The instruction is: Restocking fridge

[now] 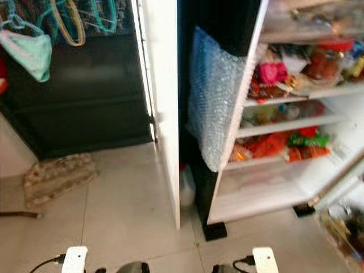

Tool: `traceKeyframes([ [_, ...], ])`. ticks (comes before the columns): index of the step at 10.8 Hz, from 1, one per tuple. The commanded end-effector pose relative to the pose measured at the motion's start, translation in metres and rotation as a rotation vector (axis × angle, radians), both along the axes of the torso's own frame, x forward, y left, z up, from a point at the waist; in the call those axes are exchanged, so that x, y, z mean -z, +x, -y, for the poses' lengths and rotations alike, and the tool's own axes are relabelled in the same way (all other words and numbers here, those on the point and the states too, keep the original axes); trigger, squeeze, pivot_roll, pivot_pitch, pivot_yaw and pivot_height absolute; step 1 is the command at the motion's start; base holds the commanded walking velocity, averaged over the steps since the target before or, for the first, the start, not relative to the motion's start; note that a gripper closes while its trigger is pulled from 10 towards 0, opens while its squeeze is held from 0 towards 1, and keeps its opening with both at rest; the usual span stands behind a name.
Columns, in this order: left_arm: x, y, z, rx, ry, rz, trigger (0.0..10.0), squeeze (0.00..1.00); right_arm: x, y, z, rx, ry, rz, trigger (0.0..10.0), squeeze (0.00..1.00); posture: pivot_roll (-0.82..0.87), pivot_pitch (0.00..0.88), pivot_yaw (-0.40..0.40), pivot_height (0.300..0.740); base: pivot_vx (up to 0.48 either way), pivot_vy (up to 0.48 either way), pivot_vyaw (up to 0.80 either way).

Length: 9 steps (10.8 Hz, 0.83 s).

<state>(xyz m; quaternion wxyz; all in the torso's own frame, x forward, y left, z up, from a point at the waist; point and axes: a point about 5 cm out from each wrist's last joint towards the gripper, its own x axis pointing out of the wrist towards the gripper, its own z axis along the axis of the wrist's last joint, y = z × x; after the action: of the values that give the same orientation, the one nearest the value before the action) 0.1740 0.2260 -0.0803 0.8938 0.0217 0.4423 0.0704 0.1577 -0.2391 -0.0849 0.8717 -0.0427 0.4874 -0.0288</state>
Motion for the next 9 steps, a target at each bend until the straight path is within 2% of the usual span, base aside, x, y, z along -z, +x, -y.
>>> traceKeyframes([
  [1,0.0023,-0.0032,0.0022,0.003,-0.002,-0.023,10.0,0.0,0.0042,-0.0071,-0.0044,0.005,0.018,-0.029,10.0,0.0,0.01,0.023,0.035,0.639,0.0,0.0,0.0],
  [7,0.0023,-0.0032,0.0022,0.002,-0.001,-0.023,10.0,0.0,0.0042,-0.0071,-0.0044,0.005,0.019,-0.029,10.0,0.0,0.01,0.023,0.035,0.639,0.0,0.0,0.0],
  [9,0.0039,-0.0036,0.0091,0.025,-0.019,-0.026,10.0,0.0,0.0045,-0.0069,-0.0054,0.018,0.016,-0.027,10.0,0.0,0.02,0.012,0.042,0.674,0.0,0.0,0.0],
])
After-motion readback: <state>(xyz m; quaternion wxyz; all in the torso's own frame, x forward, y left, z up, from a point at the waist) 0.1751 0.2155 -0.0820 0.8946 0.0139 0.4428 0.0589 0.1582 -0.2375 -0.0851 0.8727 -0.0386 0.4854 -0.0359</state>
